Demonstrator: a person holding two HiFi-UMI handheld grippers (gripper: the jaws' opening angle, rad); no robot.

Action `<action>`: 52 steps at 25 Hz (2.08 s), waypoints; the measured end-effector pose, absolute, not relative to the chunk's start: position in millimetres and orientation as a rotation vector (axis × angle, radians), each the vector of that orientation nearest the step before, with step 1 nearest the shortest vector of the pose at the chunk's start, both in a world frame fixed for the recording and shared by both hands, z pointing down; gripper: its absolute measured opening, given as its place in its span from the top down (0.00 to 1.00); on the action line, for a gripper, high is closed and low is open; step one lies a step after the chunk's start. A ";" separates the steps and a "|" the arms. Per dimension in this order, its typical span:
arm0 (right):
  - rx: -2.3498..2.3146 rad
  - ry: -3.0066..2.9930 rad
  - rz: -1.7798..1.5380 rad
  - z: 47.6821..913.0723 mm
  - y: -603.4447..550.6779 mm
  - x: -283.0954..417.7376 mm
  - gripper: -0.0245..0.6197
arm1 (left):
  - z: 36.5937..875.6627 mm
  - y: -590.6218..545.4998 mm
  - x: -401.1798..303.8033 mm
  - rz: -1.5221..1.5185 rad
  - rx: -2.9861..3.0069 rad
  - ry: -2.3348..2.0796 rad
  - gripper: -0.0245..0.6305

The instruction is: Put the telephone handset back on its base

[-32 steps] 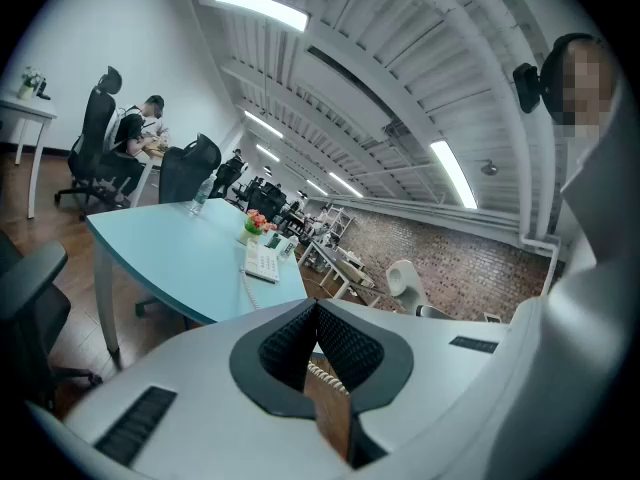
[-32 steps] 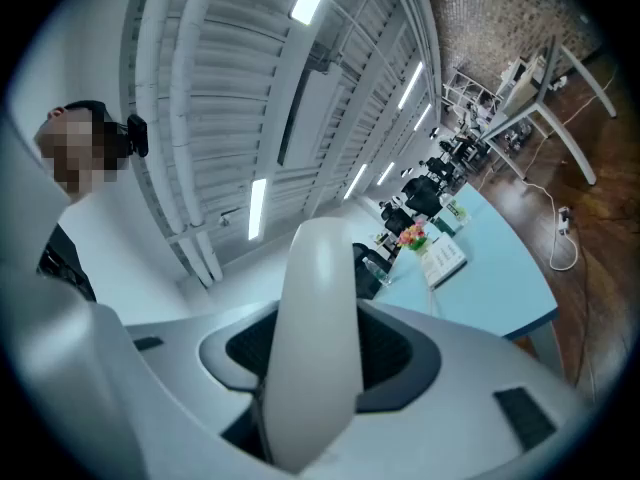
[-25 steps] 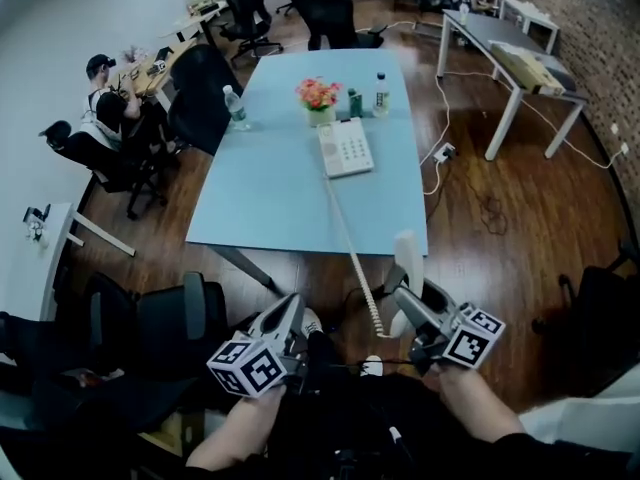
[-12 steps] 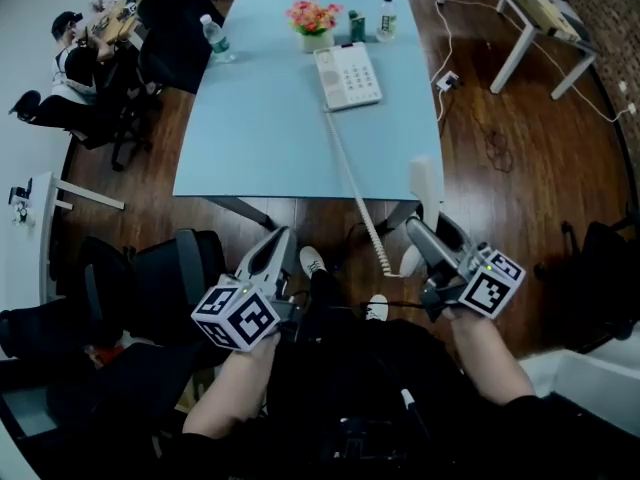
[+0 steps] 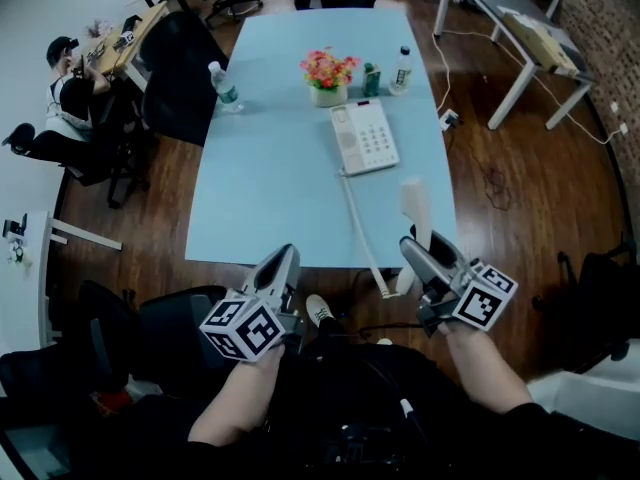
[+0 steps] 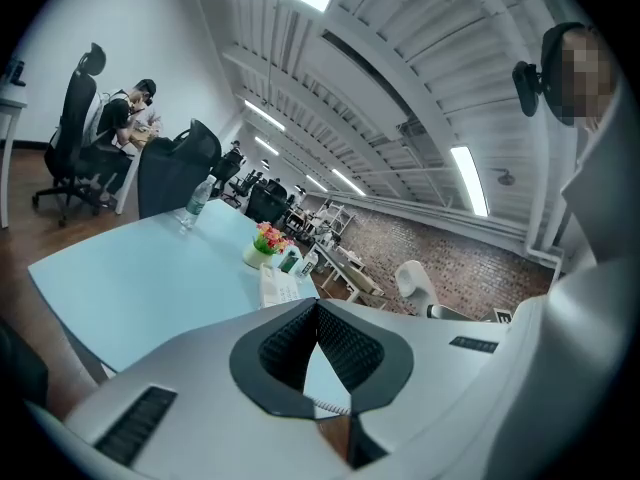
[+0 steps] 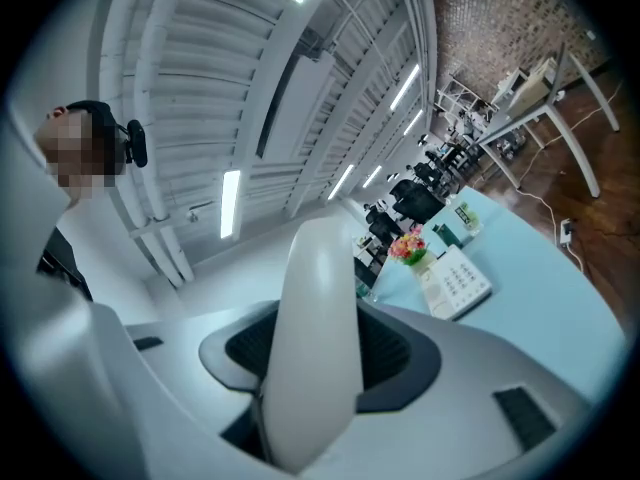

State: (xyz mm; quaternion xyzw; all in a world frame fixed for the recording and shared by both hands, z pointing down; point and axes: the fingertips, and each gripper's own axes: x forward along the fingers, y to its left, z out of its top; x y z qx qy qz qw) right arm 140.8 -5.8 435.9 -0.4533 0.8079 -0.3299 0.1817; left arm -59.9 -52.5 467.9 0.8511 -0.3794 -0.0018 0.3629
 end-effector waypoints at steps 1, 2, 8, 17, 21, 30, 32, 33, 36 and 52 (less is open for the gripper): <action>-1.288 2.281 -0.922 431.9 -16.8 138.0 0.61 | 465.7 -63.9 -60.5 -0.006 2.196 -0.965 0.96; -1.297 2.280 -0.911 427.9 -27.3 135.5 0.61 | 463.6 -75.0 -60.8 -0.006 2.202 -0.950 0.96; -1.381 2.236 -0.859 421.9 -77.6 125.3 0.61 | 461.6 -134.4 -62.9 0.031 2.251 -0.851 0.96; -1.459 2.195 -0.855 427.2 -114.0 116.2 0.61 | 468.1 -182.0 -62.1 0.058 2.268 -0.772 0.96; -1.438 2.212 -0.863 430.7 -128.8 122.3 0.61 | 470.3 -192.1 -58.1 0.049 2.267 -0.790 0.96; -1.296 2.383 -0.930 435.3 -172.3 143.6 0.61 | 478.8 -203.8 -47.1 -0.034 2.180 -0.990 0.96; -1.256 2.419 -0.949 438.4 -179.9 150.2 0.61 | 479.3 -205.3 -40.4 -0.061 2.162 -1.037 0.96; -1.244 2.433 -0.960 441.1 -184.3 153.4 0.61 | 479.0 -207.0 -37.5 -0.076 2.155 -1.061 0.96; -1.264 2.456 -0.995 456.4 -201.6 163.3 0.61 | 479.4 -213.1 -33.5 -0.107 2.133 -1.123 0.96; -2.013 2.436 -1.182 633.0 -338.2 153.9 0.61 | 523.1 -198.9 -80.2 0.073 2.093 -1.126 0.96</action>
